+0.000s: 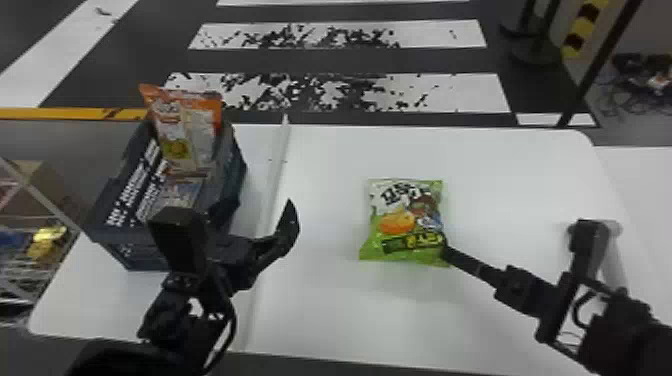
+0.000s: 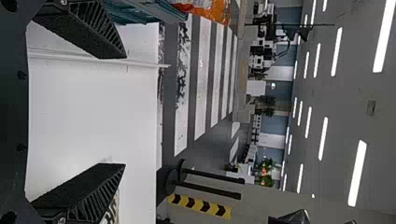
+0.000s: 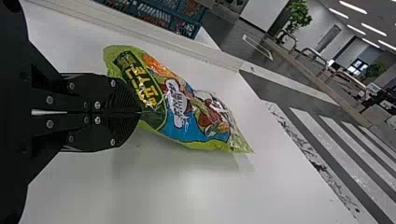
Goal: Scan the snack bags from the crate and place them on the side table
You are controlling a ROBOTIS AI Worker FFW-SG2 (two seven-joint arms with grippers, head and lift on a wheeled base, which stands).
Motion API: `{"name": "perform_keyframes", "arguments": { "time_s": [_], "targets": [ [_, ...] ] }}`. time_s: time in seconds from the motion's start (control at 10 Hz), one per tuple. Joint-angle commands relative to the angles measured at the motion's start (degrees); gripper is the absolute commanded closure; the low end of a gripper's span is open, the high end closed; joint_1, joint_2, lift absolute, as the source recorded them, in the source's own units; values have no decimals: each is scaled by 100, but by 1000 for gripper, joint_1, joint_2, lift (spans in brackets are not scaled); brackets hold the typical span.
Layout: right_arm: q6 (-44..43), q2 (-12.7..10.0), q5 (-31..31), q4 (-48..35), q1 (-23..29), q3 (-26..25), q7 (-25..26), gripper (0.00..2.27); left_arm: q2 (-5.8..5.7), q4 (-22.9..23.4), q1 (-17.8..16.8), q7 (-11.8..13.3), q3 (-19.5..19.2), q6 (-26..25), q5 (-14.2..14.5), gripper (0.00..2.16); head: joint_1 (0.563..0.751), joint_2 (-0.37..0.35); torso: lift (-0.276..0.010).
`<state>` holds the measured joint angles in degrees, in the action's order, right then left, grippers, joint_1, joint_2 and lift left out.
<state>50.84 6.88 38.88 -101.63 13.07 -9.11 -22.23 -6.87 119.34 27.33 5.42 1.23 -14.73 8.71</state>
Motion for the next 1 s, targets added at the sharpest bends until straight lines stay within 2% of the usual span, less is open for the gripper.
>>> {"name": "perform_keyframes", "arguments": {
  "time_s": [0.0, 0.2, 0.4, 0.6, 0.9],
  "targets": [
    [221, 15, -65, -507, 29, -240, 61, 2256, -34, 19, 0, 21, 0, -18, 17, 39, 695, 65, -81],
    [502, 182, -944, -1438, -6, -205, 395, 2256, -52, 19, 0, 21, 9, -18, 26, 39, 695, 39, -81],
    [590, 481, -2236, -2212, -6, 278, 685, 2256, -52, 28, 0, 21, 18, -35, 26, 39, 695, -8, -81],
    [590, 789, -3730, -2528, -24, 1052, 782, 2256, -43, 28, 0, 21, 18, -70, 26, 39, 695, -33, -81],
    [730, 1386, -6569, -2572, -234, 2810, 536, 2256, -25, 10, -8, 21, 18, -88, 17, 39, 695, -29, -81]
  ]
}}
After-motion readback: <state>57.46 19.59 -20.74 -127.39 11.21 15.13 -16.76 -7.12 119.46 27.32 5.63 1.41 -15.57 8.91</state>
